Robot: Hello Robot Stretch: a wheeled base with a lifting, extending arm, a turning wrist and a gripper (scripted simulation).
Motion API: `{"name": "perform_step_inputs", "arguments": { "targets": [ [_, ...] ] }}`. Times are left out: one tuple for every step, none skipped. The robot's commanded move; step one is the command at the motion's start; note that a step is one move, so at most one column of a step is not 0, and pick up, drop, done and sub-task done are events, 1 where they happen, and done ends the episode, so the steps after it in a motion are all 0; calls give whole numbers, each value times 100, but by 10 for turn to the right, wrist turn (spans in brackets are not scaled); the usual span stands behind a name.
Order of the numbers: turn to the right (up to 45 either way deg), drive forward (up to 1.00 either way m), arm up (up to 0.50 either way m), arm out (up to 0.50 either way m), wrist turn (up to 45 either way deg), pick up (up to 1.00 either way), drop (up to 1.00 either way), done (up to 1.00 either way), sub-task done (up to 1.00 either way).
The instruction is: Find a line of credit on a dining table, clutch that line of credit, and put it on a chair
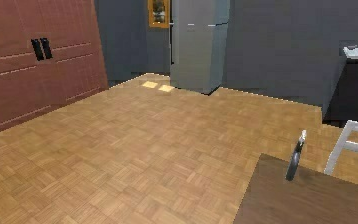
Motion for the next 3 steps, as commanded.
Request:
{"name": "perform_step_inputs", "arguments": {
  "targets": [
    [0,0,10,0,0,0,0,0,0],
    [0,0,26,0,0,0,0,0,0],
    [0,0,0,0,-450,0,0,0,0]
  ]
}}
